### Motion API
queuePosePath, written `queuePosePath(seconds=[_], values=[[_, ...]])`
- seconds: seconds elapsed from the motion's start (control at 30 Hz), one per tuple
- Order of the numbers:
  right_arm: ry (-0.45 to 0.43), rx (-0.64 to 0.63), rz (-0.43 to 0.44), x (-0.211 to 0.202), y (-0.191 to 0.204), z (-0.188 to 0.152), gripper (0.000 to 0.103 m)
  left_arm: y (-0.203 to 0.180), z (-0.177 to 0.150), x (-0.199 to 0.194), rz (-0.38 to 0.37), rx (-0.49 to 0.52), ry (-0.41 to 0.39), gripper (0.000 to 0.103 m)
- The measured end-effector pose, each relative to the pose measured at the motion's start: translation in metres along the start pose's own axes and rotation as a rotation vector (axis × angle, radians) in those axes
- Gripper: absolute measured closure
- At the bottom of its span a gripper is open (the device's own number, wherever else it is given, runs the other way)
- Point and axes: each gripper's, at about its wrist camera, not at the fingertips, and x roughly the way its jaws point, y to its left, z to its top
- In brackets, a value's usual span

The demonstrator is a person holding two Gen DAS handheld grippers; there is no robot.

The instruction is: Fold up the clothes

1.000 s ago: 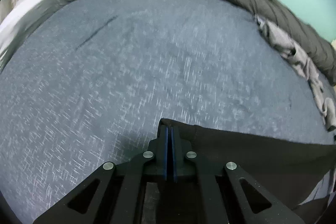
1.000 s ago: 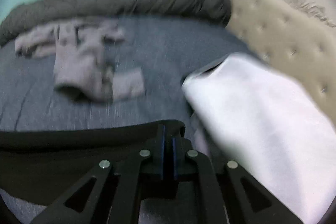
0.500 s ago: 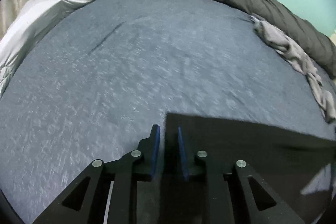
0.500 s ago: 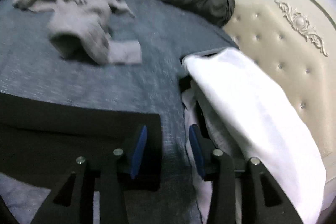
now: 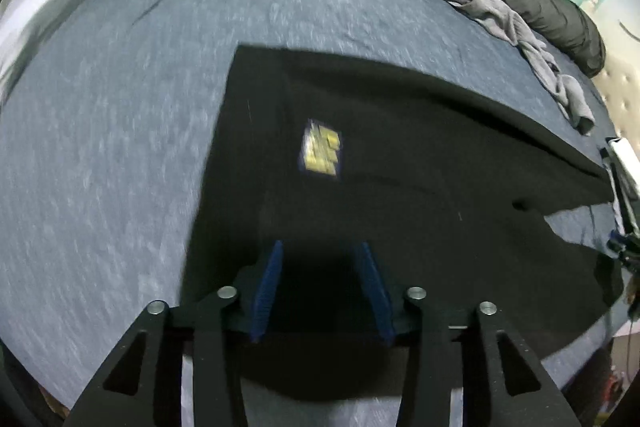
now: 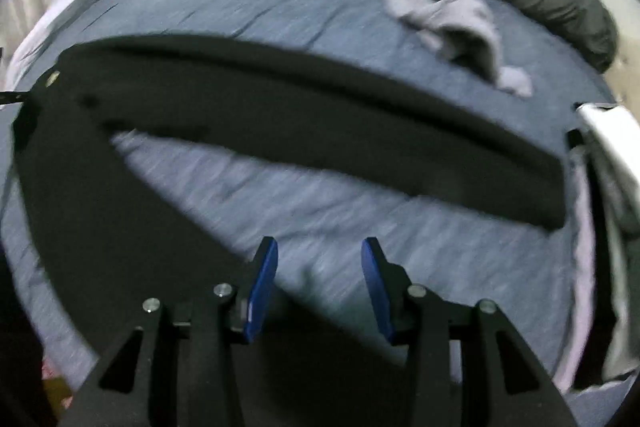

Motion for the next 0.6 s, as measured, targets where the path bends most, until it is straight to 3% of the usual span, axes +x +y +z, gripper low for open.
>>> queuePosePath(seconds=[0.13,0.37,0.6], values=[[0.063,0.008,0.067,0.005,0.023,-0.029,0.058,-0.008,-0.031,0.002,-0.016,-0.015,0.023,0.057],[0.127,-0.023,0.099,0.007,0.053,-0.049,0.052,-0.011,-0.065,0.008,-0.039,-0.085,0.051,0.057],[0.180,-0.083,0.036,0.021,0.071,-0.062,0.052,-0.005,-0.080,0.017,-0.064,-0.162,0.056,0.057]])
